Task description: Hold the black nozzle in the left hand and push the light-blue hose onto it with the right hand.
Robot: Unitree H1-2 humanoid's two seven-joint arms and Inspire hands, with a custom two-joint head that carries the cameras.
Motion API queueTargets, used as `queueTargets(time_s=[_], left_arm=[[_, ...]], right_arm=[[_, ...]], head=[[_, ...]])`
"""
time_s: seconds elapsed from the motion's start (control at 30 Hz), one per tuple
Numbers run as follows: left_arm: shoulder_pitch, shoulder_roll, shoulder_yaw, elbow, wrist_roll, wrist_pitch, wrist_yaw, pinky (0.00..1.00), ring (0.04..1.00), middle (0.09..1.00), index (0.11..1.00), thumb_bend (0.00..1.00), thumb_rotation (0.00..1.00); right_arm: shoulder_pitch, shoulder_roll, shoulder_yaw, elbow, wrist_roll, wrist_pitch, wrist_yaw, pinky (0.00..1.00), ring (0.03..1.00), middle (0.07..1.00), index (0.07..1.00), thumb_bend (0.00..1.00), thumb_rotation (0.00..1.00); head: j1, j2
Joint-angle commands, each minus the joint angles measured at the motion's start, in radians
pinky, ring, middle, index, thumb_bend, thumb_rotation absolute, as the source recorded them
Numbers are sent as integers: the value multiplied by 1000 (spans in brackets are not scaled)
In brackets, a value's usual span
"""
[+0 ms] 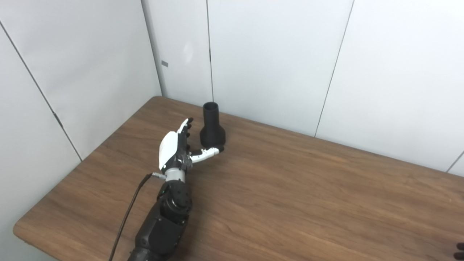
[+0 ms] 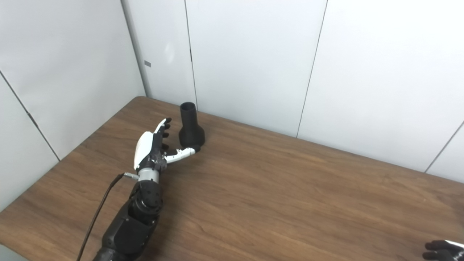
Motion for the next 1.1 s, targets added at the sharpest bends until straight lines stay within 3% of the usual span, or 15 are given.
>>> queueTargets(time_s=[0.0,0.2,0.4,0.63,0.93,1.07], left_arm=[[-27,14,-9,15,8,18,-16,666,835,915,911,1000,343],[-57,27,-17,62,15,39,-24,656,831,922,909,1000,350],[-93,44,-22,129,9,26,-18,583,788,919,915,1000,333],[-120,68,-56,182,42,30,-15,607,784,884,875,1000,358],[-148,119,-138,231,62,50,-112,644,778,841,894,1000,356],[-158,144,-191,246,86,51,-149,664,794,878,874,1000,324]], right_arm=[[3,-8,-6,-9,10,-17,5,367,496,536,495,935,627],[3,-8,-7,-2,15,-24,9,367,495,535,495,954,624],[6,-4,-7,-15,10,-9,1,366,493,533,490,981,627],[8,-2,-7,-23,9,-1,-2,358,484,524,486,998,630],[12,-4,-2,-29,-1,2,-2,352,479,521,482,1000,638],[12,-2,-2,-28,3,-3,1,350,477,520,480,1000,637]], head=[[2,2],[-1,0],[-5,0],[-10,1],[-13,3],[-15,3]])
